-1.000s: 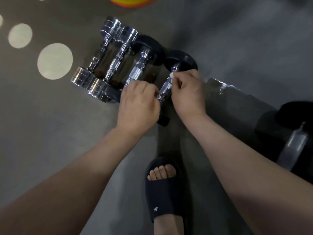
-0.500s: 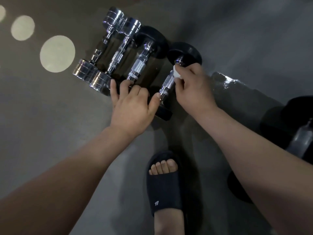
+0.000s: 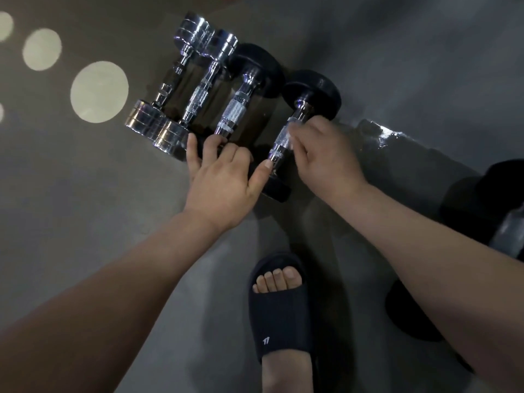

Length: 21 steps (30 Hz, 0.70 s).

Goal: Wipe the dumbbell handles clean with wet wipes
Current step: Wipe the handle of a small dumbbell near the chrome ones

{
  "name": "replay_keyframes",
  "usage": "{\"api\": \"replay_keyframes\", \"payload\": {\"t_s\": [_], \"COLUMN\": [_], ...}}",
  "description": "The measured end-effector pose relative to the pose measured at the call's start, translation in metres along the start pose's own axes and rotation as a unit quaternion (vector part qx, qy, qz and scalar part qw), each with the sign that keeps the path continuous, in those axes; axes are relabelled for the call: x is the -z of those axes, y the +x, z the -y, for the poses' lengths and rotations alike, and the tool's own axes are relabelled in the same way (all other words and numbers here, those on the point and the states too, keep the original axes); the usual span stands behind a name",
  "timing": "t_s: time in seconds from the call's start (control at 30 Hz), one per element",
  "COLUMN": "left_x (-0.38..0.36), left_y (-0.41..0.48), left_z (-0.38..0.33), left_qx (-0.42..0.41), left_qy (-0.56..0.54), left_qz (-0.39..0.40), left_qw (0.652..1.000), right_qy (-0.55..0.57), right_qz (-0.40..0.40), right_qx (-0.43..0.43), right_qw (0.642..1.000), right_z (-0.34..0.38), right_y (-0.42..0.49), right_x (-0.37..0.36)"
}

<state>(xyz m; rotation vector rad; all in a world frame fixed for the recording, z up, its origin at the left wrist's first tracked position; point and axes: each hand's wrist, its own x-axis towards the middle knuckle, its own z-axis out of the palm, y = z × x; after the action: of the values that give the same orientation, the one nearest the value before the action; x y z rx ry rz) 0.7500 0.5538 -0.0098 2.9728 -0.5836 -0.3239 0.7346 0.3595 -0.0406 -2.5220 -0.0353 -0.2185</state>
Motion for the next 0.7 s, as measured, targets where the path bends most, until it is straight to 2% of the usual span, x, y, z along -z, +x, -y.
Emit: {"api": "replay_keyframes", "payload": {"t_s": [0.07,0.13,0.27,0.33,0.4,0.5,0.57,0.63,0.7], "left_x": [0.0,0.0,0.001,0.002,0.003,0.005,0.006,0.006,0.005], "left_y": [0.001,0.001,0.0,0.0,0.0,-0.001,0.0,0.0,0.0], "left_z": [0.0,-0.001,0.002,0.004,0.006,0.006,0.005,0.004,0.004], "left_qx": [0.001,0.001,-0.016,-0.029,-0.042,-0.047,-0.043,-0.04,-0.04], "left_qy": [0.003,0.0,0.004,0.013,0.024,0.038,0.043,0.045,0.045], "left_qz": [-0.003,-0.007,-0.002,0.004,0.01,0.008,0.014,0.018,0.016], "left_qw": [1.0,1.0,1.0,0.999,0.999,0.998,0.998,0.998,0.998], "right_qy": [-0.007,-0.024,-0.02,-0.008,-0.001,-0.017,-0.042,-0.042,-0.026], "right_qz": [0.047,0.051,-0.024,-0.041,-0.022,0.05,0.049,0.013,0.002], "right_qx": [0.072,0.093,-0.01,-0.022,0.036,0.12,0.098,0.042,0.043], "right_qw": [0.996,0.994,0.999,0.999,0.999,0.991,0.993,0.998,0.999], "right_z": [-0.001,-0.005,-0.006,0.0,0.0,-0.011,-0.015,-0.016,-0.012], "right_y": [-0.002,0.004,0.012,0.005,0.0,0.008,0.017,0.022,0.016], "right_x": [0.004,0.007,0.004,-0.001,-0.002,0.01,0.015,0.015,0.011]}}
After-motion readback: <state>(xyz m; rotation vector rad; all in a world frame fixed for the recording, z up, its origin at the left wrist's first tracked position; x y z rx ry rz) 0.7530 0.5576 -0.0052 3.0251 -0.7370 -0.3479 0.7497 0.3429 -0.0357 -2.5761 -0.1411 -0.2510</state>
